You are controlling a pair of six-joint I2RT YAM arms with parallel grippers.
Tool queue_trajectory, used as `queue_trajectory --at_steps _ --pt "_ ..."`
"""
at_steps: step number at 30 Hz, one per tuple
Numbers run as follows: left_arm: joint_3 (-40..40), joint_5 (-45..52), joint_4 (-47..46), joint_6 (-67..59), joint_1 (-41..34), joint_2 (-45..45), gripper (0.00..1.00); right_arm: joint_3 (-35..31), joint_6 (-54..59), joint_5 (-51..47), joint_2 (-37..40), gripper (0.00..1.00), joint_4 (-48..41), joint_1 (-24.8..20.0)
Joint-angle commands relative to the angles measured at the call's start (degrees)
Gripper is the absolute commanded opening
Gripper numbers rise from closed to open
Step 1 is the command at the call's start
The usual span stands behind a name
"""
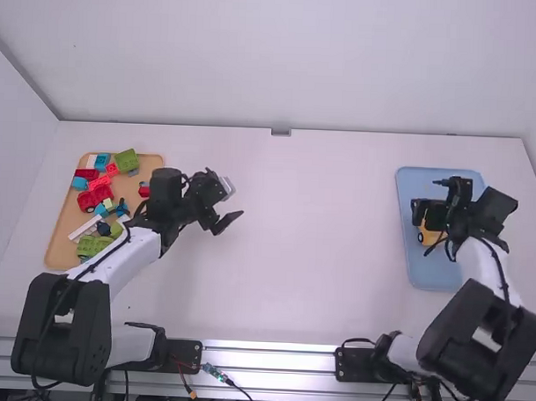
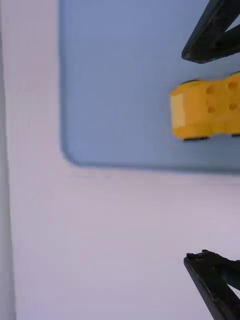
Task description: Assemble lego blocks to make yellow taxi
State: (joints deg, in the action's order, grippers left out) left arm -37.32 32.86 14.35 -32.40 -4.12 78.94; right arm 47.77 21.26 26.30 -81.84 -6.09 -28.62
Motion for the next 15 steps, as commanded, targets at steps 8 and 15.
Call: queue_trajectory --at_steps 8,15 --pt "-7.0 -27.2 -10.8 30.7 -1.7 -0.8 0.99 8.5 -12.5 -16.0 7.1 0.99 -14.0 16.5" --pt "-16.6 -29.3 -26.2 29.9 -2.6 -0.8 0.99 10.3 -12.5 -20.5 7.1 0.99 -16.2 26.6"
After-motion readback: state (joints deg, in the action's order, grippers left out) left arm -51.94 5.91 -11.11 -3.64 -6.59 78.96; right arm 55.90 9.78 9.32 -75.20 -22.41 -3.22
